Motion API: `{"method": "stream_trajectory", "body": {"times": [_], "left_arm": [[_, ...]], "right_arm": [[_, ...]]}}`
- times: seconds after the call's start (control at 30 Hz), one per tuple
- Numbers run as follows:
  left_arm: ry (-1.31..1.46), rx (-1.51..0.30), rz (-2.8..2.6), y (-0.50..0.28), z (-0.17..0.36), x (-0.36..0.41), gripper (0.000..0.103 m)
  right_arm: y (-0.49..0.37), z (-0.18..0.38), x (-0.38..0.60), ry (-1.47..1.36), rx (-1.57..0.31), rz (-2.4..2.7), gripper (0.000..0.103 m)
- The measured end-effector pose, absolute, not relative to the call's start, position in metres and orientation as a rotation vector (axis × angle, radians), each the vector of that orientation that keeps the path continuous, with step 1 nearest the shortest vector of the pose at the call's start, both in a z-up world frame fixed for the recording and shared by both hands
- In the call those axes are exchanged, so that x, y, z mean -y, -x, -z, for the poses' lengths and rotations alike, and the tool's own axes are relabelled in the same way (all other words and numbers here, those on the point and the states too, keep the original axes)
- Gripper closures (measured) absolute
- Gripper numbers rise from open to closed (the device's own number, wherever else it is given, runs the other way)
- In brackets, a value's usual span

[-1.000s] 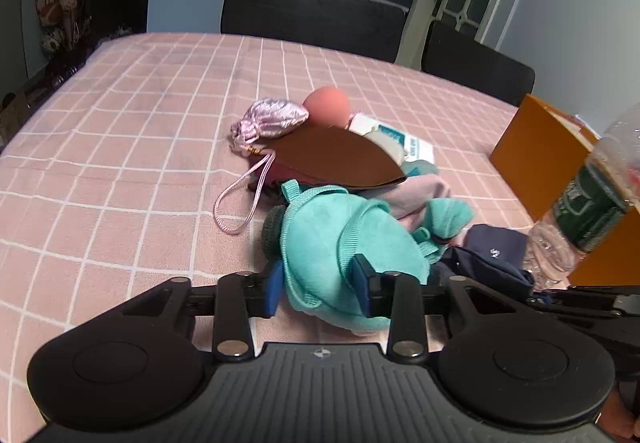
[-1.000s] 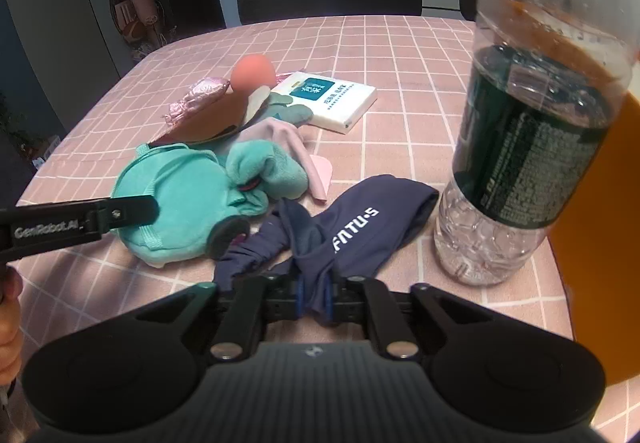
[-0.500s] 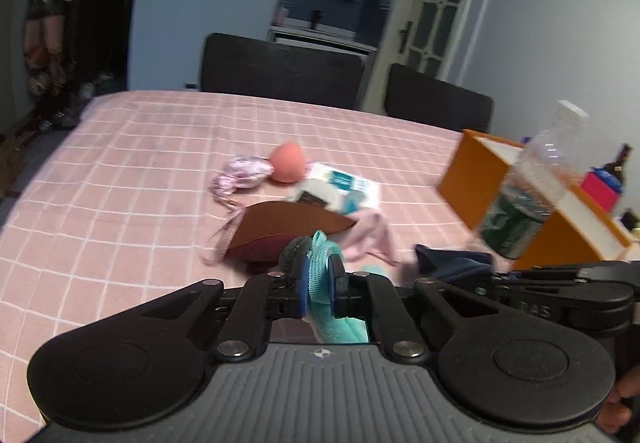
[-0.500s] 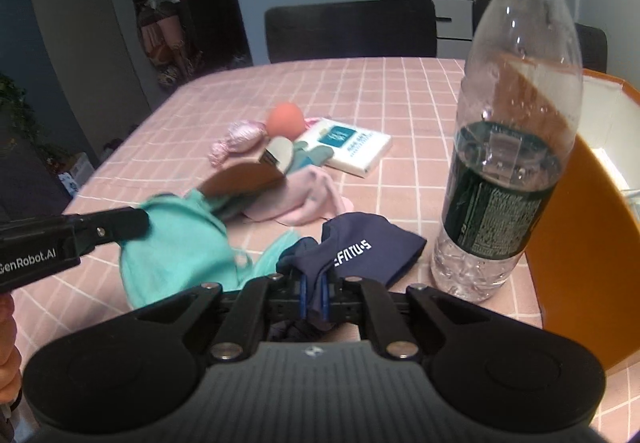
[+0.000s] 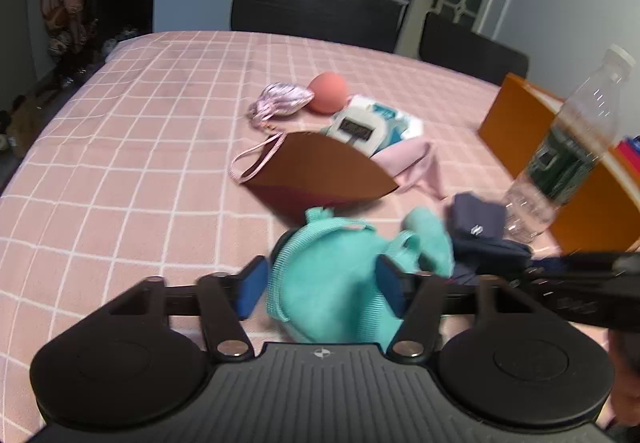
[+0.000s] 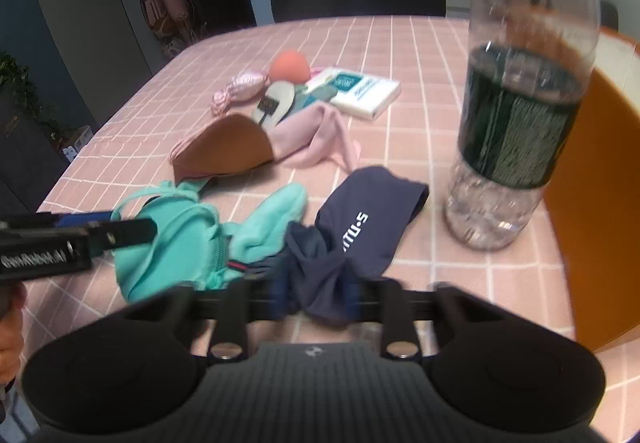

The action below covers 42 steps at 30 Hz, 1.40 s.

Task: Organize soft objects
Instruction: 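Grasp the teal fabric pouch with the left gripper and lift it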

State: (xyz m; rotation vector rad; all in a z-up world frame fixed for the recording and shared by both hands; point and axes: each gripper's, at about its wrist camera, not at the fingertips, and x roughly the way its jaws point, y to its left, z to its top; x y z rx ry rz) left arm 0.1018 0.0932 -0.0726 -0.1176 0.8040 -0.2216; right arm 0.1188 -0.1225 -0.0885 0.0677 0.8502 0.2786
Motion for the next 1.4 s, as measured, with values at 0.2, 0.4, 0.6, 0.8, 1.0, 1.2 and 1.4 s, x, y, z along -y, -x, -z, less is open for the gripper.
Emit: {"method": "stream_trajectory", "body": {"times": [0.2,0.4,0.6,0.8,1.0,1.2,1.4], "left_arm": [[0.067,-0.830,0.149,-0.104,0.090,-0.089,0.017],[0.163,-0.840,0.155,-0.104,0.093,-0.092,0.018],[0.187,-0.829,0.188,-0.101,0.094,-0.075,0.024],[0.311,-0.829,0.177,-0.100,0.094,-0.080,0.050],[0.322,-0.793,0.118,-0.094,0.086,-0.086,0.079],[0.227,-0.709,0.117,-0.086,0.065,-0.077,0.084],[0.141,-0.644,0.159,-0.081,0.044,-0.067,0.084]], "right_arm": [[-0.122,0.093,0.129,-0.013,-0.844,-0.252,0.037],[-0.124,0.108,0.128,-0.030,-0.852,-0.245,0.037],[-0.123,0.107,0.112,-0.013,-0.835,-0.300,0.067],[-0.125,0.107,0.103,-0.012,-0.838,-0.332,0.091],[-0.125,0.107,0.104,-0.018,-0.842,-0.333,0.093],[-0.124,0.096,0.108,-0.036,-0.832,-0.336,0.095],[-0.115,0.076,0.114,-0.021,-0.793,-0.337,0.095]]}}
